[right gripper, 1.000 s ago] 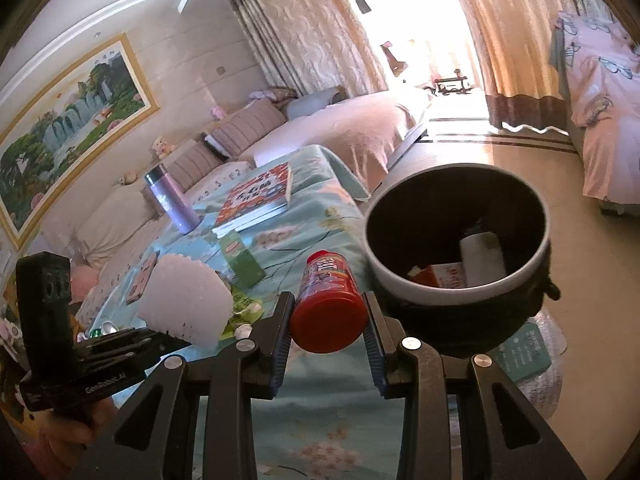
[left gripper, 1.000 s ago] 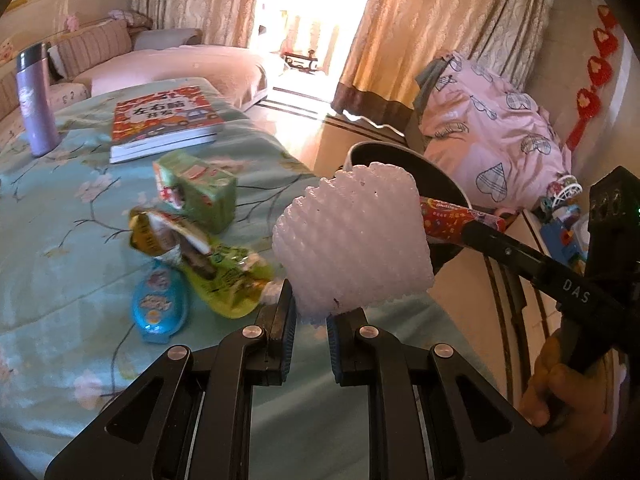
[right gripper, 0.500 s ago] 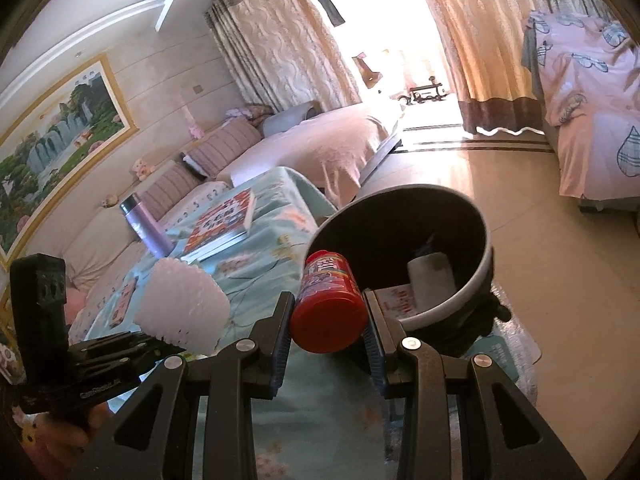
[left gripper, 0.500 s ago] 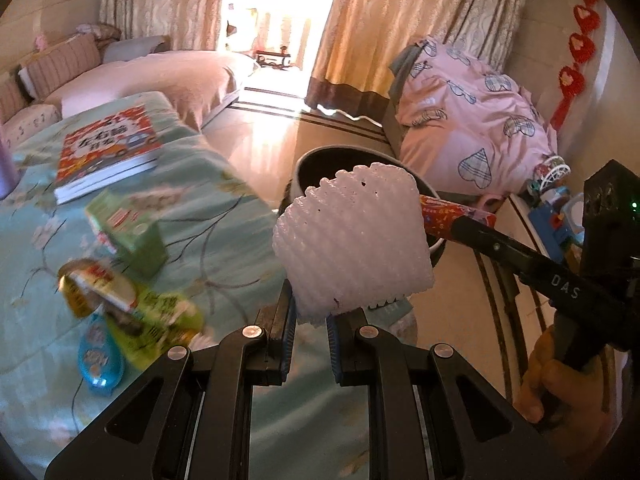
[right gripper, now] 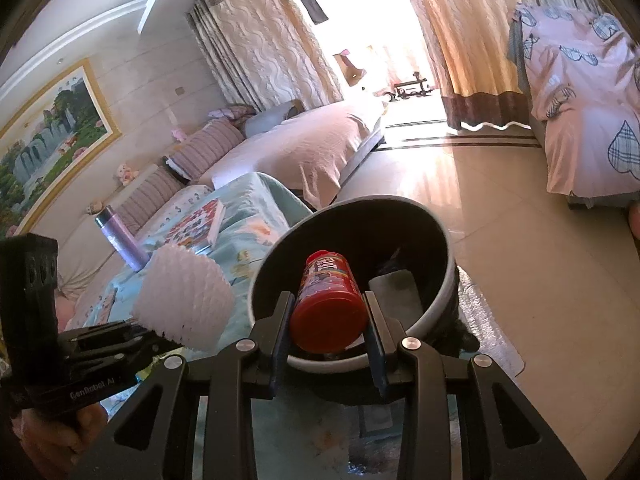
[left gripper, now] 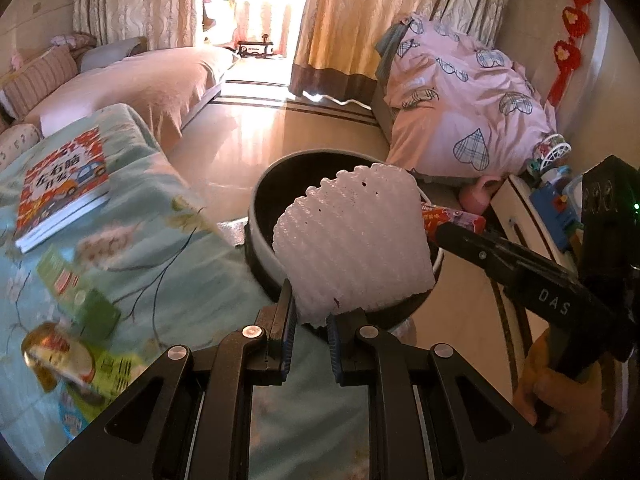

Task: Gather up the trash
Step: 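Carry the foam net and red can over the bin and open both tools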

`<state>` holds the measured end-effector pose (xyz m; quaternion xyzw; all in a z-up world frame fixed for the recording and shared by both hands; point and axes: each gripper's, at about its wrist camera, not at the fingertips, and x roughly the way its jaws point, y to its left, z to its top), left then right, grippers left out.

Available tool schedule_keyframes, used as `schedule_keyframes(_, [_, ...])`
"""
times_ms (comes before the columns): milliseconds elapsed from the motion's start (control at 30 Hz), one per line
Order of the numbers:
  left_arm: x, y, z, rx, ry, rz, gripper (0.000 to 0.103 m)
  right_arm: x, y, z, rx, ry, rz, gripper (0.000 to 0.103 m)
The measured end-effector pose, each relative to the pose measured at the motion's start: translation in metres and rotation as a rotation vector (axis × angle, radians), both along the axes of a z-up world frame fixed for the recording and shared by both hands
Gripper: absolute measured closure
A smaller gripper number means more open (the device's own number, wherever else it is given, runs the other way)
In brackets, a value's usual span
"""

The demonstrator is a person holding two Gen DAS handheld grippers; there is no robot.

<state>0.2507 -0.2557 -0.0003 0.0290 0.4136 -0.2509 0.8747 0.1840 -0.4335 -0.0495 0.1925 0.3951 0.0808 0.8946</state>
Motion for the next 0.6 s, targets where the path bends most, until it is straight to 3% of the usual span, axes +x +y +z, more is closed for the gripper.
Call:
schedule_keyframes(433, [0.027,-0.026,-0.011,0.037,0.033,-0.007,0.087,0.021,-0.015,-0.007,-0.015,0.028,-0.012,0.069])
schedule_keyframes(533, [0.030,-0.029,-0.014,0.050,0.043,-0.001,0.068,0.025,-0.018,-0.012,-0.010,0.045,-0.012,0.069])
schedule_keyframes(600, [0.030,-0.029,-0.014,0.052,0.046,0.014,0.044,0.031,-0.022,-0.017,-0.001,0.063,-0.014,0.067])
